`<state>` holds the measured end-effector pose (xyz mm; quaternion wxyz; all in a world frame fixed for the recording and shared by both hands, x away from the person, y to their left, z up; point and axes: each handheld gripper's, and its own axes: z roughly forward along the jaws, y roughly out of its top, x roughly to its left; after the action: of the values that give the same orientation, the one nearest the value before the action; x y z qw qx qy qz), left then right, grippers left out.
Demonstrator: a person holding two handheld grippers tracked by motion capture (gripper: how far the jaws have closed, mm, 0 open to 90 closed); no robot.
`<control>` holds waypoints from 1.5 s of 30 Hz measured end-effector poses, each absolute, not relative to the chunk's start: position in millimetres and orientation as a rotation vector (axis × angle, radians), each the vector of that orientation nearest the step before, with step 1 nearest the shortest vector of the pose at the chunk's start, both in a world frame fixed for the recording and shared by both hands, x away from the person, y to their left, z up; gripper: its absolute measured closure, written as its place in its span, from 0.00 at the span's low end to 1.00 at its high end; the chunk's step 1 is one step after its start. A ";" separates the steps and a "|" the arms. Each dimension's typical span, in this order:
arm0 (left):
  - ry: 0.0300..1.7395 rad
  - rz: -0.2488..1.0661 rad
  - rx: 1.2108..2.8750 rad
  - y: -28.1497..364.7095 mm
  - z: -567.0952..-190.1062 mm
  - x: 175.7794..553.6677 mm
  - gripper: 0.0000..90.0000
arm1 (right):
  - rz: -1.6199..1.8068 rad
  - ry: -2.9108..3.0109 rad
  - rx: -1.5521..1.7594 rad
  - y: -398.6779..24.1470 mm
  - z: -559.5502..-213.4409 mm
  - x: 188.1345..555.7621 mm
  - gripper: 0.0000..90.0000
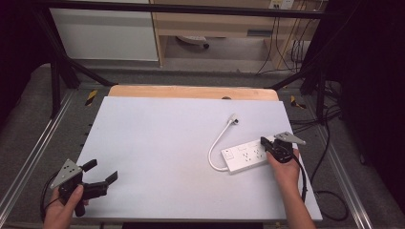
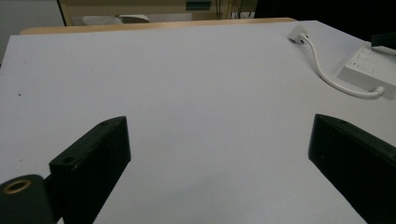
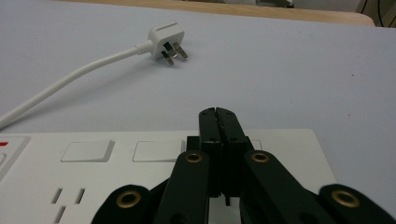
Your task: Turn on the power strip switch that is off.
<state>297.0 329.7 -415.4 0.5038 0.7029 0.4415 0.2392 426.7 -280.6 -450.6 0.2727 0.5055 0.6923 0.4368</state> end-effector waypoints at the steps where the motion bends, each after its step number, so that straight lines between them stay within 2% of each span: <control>1: 1.066 0.578 1.696 329.7 -415.5 297.0 0.06 | 1.176 1.862 1.362 -280.8 -450.9 427.1 1.00; 45: 1.066 0.575 1.701 328.6 -415.7 296.8 0.06 | 1.164 1.860 1.354 -277.3 -456.7 430.1 1.00</control>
<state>296.8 328.6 -415.7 0.5028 0.7042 0.4412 0.2380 430.1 -277.3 -456.7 0.2779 0.5046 0.6930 0.4335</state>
